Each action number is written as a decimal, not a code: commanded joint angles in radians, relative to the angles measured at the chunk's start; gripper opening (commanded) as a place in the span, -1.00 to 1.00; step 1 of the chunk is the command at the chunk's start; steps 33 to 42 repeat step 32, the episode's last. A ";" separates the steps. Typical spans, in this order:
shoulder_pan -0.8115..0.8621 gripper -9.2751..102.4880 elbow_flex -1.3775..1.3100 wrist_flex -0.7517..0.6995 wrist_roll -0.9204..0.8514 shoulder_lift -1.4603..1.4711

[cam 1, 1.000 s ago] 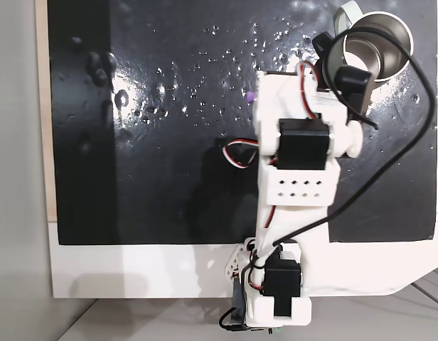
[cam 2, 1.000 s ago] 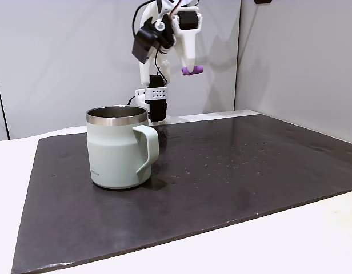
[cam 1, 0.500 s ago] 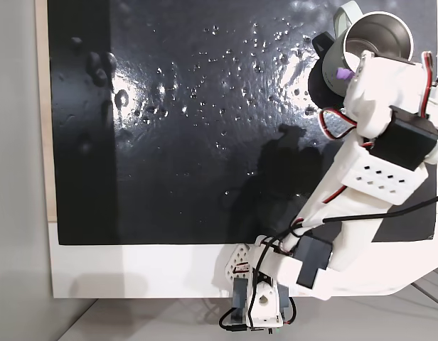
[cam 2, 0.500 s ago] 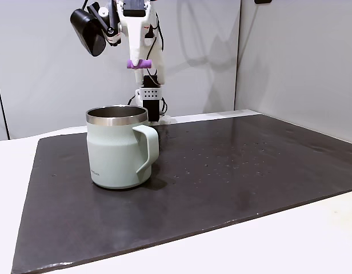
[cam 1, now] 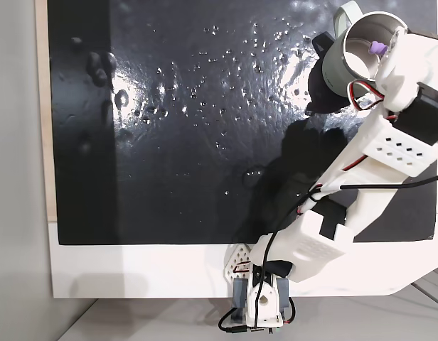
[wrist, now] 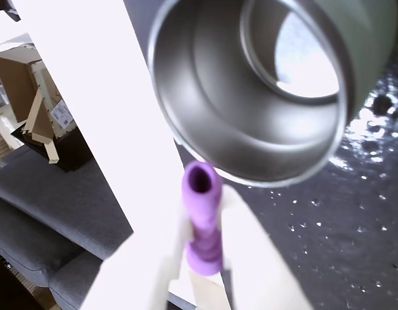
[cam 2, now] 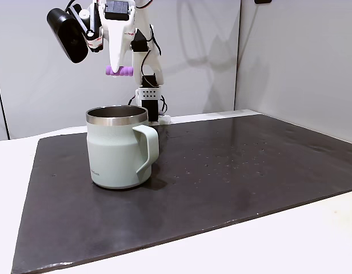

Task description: Grasp a pengrip and put it in the cup.

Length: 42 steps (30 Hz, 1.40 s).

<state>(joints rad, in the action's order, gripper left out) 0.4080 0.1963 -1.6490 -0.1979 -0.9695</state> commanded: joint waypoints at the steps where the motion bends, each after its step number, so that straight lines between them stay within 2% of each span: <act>1: 0.012 -0.83 -0.063 0.074 -0.015 0.011; 6: 0.009 -0.83 -0.071 0.041 -0.015 0.015; 7: 0.009 -0.78 -0.075 0.032 -0.015 0.015; 9: 0.008 -0.40 -0.092 0.003 0.003 0.015; 11: 0.011 -0.22 -0.115 -0.011 0.015 0.015; 42: 0.025 -0.30 -0.117 -0.037 0.021 -0.002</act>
